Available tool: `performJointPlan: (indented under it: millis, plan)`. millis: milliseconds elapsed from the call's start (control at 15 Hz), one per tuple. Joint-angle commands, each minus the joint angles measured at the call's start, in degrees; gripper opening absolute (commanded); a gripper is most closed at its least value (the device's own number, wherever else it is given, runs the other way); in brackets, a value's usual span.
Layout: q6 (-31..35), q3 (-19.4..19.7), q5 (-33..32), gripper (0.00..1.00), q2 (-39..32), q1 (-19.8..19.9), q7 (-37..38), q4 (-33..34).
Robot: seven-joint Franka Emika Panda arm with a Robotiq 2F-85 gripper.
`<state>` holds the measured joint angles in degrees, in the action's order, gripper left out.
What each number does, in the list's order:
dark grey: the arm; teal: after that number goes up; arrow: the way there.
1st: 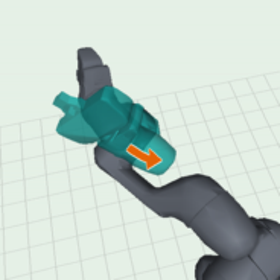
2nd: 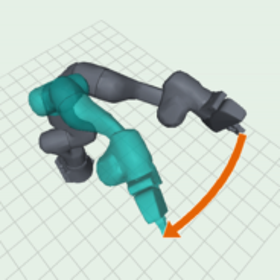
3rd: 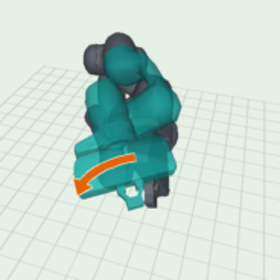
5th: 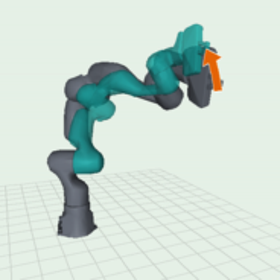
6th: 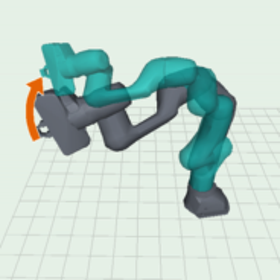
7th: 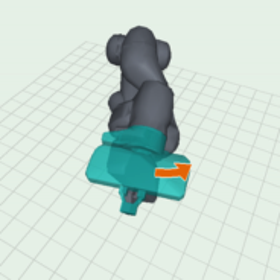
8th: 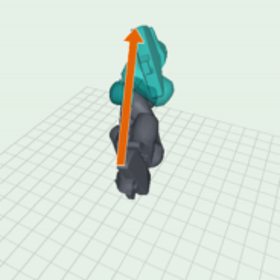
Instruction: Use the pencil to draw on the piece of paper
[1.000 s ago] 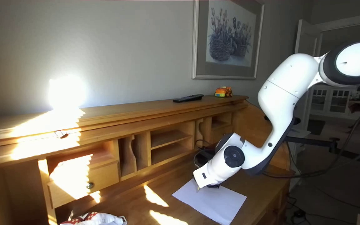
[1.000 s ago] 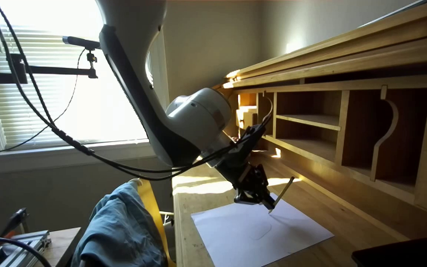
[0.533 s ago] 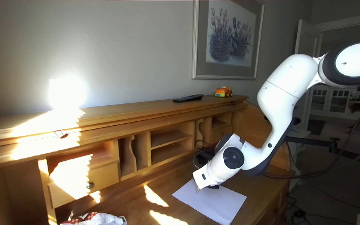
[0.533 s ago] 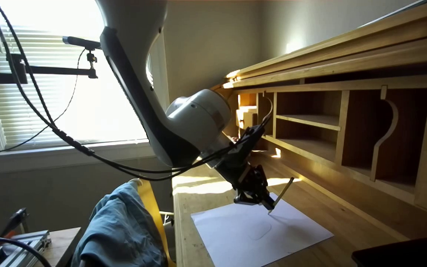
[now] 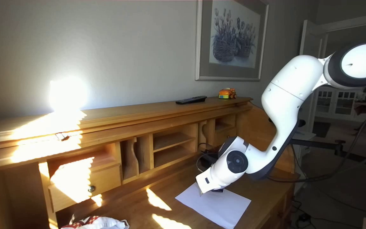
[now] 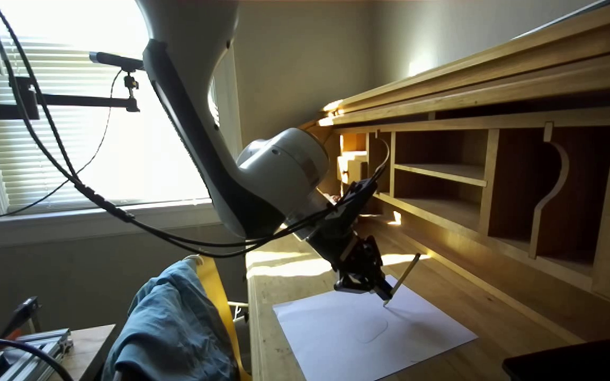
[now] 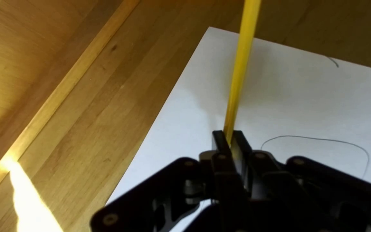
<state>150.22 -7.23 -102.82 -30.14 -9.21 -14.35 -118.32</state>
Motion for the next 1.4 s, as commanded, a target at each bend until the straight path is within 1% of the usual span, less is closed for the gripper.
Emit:
performJointPlan:
  millis: [0, 1000, 1333]
  plan:
    - [-1.1, -0.2, -1.2, 0.02, 0.5, 0.2, 0.0, -1.4]
    - [-0.9, -0.1, -0.5, 0.02, 4.3, 1.0, -0.4, -6.6]
    - [-0.9, -0.2, -0.6, 0.02, 3.7, 1.1, -0.6, -5.7]
